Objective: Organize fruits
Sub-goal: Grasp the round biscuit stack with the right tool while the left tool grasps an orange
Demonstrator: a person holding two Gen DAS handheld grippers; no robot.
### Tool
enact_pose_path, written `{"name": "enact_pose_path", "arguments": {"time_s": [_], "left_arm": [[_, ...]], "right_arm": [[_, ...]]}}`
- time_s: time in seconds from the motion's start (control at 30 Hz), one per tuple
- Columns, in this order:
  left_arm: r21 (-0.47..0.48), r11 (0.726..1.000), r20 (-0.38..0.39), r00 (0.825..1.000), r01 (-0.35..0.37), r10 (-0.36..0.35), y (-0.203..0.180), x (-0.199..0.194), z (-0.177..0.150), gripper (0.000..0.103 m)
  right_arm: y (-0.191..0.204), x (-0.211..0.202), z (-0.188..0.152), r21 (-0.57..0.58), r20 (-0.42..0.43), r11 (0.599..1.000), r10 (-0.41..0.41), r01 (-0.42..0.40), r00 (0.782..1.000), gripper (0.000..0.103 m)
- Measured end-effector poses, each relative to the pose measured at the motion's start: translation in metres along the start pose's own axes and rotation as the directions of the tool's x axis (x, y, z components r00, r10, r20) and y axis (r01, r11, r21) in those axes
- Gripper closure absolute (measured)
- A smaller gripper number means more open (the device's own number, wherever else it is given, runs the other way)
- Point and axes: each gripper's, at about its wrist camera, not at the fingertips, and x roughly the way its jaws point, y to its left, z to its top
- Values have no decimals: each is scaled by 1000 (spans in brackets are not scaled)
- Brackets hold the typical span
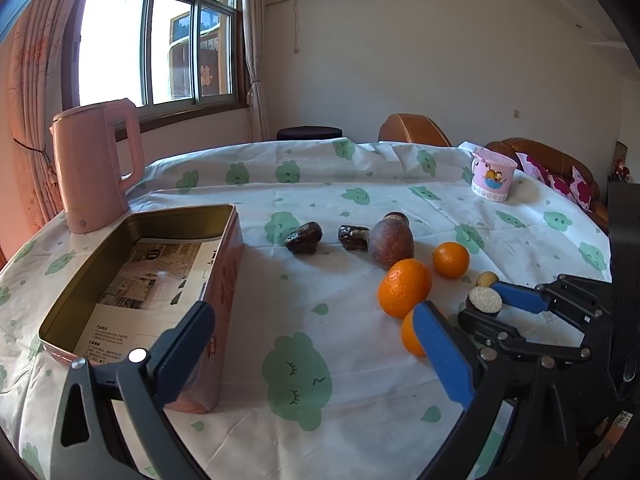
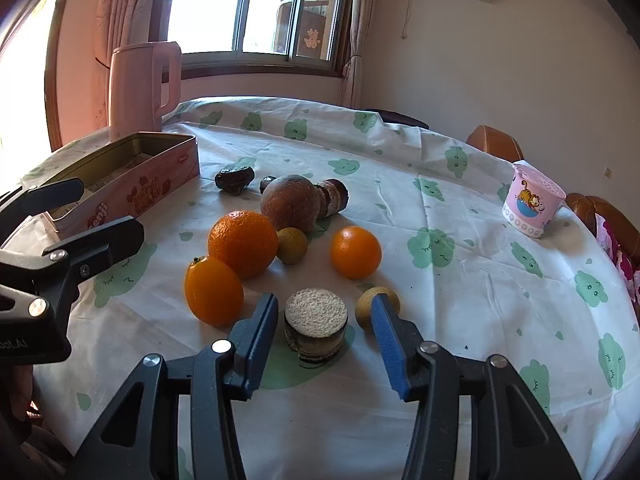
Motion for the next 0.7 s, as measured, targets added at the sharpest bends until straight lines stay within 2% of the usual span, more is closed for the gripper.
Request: {"name": "enact_pose_path", "arguments": {"time_s": [0.07, 0.23, 0.37, 0.57, 0.6, 0.7], "left_arm": [[8, 1000, -5, 1000, 22, -22, -4, 1, 0, 7], [31, 996, -33, 996, 87, -86, -15, 5, 0, 20], [59, 988, -64, 988, 142, -138, -30, 11, 0, 23], [81, 977, -175, 968, 195, -179, -49, 31, 0, 46], [72, 975, -190, 963, 209, -192, -49, 34, 1, 52], [72, 967, -216, 951, 244, -224, -51, 39, 1, 64]], "right_arm": [[1, 2, 0, -10, -9, 1000, 3, -3, 1000, 68], [-18, -9, 1, 98, 68, 995, 10, -17, 998, 68], [-25, -19, -1, 141, 129, 990, -37, 18, 991, 68], [-41, -22, -2, 209, 164, 977, -75, 40, 984, 68], [-43, -22, -2, 215, 163, 976, -69, 33, 984, 68], [-39, -21, -2, 196, 163, 980, -64, 32, 985, 68]]}}
